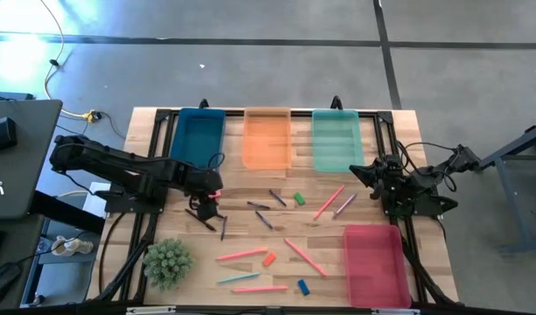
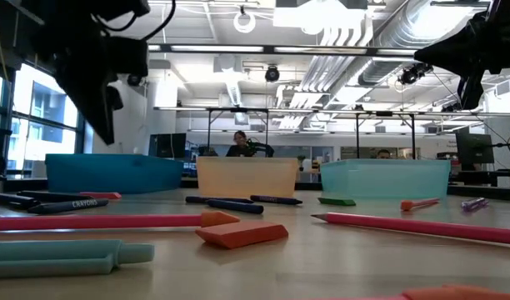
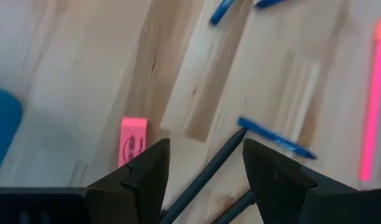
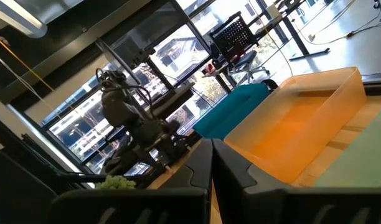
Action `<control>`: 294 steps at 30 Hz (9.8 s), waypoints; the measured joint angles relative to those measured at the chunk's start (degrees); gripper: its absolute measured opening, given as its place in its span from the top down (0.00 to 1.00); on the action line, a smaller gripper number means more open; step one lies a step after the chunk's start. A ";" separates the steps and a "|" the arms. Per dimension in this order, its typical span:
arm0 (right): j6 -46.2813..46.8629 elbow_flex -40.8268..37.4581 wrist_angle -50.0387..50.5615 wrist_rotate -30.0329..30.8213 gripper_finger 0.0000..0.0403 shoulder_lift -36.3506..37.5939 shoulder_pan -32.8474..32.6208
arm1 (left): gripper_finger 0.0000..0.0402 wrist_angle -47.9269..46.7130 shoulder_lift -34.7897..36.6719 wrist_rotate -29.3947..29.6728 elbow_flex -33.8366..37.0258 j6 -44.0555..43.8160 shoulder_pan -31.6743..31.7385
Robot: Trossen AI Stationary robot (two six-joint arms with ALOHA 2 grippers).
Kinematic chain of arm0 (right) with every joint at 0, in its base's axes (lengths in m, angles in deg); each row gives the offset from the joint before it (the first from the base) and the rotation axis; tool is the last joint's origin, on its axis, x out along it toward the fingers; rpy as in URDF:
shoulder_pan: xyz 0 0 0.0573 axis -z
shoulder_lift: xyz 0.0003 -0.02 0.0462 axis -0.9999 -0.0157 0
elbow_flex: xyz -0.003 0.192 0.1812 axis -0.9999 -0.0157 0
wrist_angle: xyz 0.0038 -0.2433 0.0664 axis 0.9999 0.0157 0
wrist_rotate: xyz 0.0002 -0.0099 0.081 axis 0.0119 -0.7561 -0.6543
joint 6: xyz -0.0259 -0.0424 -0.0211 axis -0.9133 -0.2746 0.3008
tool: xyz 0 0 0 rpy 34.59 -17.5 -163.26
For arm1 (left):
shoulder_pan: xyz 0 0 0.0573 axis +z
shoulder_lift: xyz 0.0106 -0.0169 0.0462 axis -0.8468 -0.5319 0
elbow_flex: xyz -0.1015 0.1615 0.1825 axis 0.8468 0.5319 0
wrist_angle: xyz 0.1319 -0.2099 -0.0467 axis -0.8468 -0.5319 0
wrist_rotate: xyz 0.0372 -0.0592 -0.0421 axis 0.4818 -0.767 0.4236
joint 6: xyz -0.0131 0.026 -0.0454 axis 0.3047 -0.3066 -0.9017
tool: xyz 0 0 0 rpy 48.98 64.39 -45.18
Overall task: Sort crayons/erasers/pens/pencils in bins
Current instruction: Put the pink eraser into the dark blue bin, then put the top pink pencil into the blue bin
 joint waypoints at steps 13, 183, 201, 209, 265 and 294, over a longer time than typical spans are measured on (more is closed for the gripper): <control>-0.01 0.01 0.74 0.00 1.00 0.00 0.00 | 0.54 0.49 -0.57 4.95 4.28 3.84 0.13; -23.16 5.82 -21.68 10.93 1.00 -9.59 0.01 | 0.79 -0.17 -15.27 4.11 -8.12 22.81 55.28; -6.46 28.67 27.76 2.15 1.00 -26.53 0.02 | 0.70 0.34 -15.70 4.64 -8.12 13.95 55.27; 9.34 30.02 37.64 -4.81 1.00 -28.26 0.02 | 0.56 0.31 -15.69 5.63 -8.14 12.75 55.25; -44.44 51.76 49.87 -50.45 0.71 -83.68 16.74 | 0.55 -17.41 4.33 -0.41 -21.95 9.59 28.94; -45.68 51.68 41.95 -52.31 0.71 -99.96 16.72 | 0.55 -17.78 7.58 -0.42 -21.95 10.07 28.94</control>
